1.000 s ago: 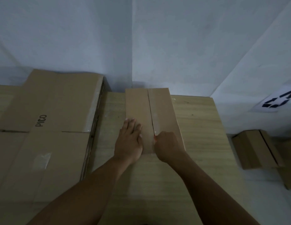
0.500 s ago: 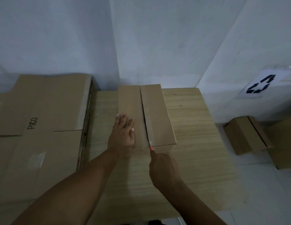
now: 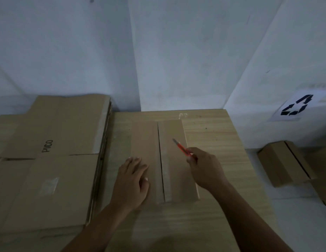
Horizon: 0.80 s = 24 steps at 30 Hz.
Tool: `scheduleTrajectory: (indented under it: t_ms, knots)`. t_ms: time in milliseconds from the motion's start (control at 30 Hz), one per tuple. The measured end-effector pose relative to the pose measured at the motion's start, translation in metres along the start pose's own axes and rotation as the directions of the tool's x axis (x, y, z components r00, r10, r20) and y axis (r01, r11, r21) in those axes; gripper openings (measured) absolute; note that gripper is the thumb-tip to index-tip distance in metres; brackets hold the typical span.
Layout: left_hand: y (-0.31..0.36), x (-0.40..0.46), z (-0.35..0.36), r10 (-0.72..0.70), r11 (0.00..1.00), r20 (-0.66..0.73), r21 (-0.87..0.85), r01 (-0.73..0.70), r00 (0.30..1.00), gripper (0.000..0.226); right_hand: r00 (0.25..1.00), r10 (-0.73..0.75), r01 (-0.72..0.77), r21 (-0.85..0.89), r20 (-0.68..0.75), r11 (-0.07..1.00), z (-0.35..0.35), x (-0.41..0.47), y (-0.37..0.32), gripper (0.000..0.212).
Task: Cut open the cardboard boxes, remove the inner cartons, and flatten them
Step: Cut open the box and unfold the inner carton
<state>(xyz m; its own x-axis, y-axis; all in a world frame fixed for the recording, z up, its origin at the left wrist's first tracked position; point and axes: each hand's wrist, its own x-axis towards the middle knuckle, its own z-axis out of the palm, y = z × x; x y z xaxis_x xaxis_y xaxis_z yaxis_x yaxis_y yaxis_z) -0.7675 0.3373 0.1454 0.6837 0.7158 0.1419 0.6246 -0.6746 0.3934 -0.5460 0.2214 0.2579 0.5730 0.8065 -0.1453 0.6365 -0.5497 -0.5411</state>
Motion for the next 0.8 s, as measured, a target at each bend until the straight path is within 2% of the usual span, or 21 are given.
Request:
scheduleTrajectory:
  t_ms: [167,233,367,633,800]
  knots:
    - [0.005,0.024,-0.008,-0.050,0.999,-0.167,0.001,0.051,0.985,0.027,1.000,-0.018,0.017,-0.056,-0.017,0.998,-0.007,0.045,-0.001,0.033]
    - [0.006,0.041,-0.010,-0.071,0.997,-0.167,0.006,0.073,0.983,0.027,0.999,-0.027,0.026,-0.080,-0.016,0.996,-0.009,0.065,-0.004,0.034]
    - [0.008,0.080,-0.012,-0.122,0.993,-0.141,-0.010,0.122,0.982,0.011,0.999,-0.043,0.042,-0.078,-0.004,0.996,-0.011,0.105,-0.017,0.035]
    - [-0.004,0.156,-0.008,-0.217,0.976,-0.129,-0.021,0.216,0.968,0.037,0.991,-0.095,0.104,-0.095,0.094,0.990,-0.001,0.188,-0.031,0.028]
    - [-0.015,0.191,-0.001,-0.282,0.958,-0.173,-0.006,0.286,0.943,0.031,0.966,-0.146,0.177,-0.133,0.215,0.975,0.008,0.234,-0.031,0.023]
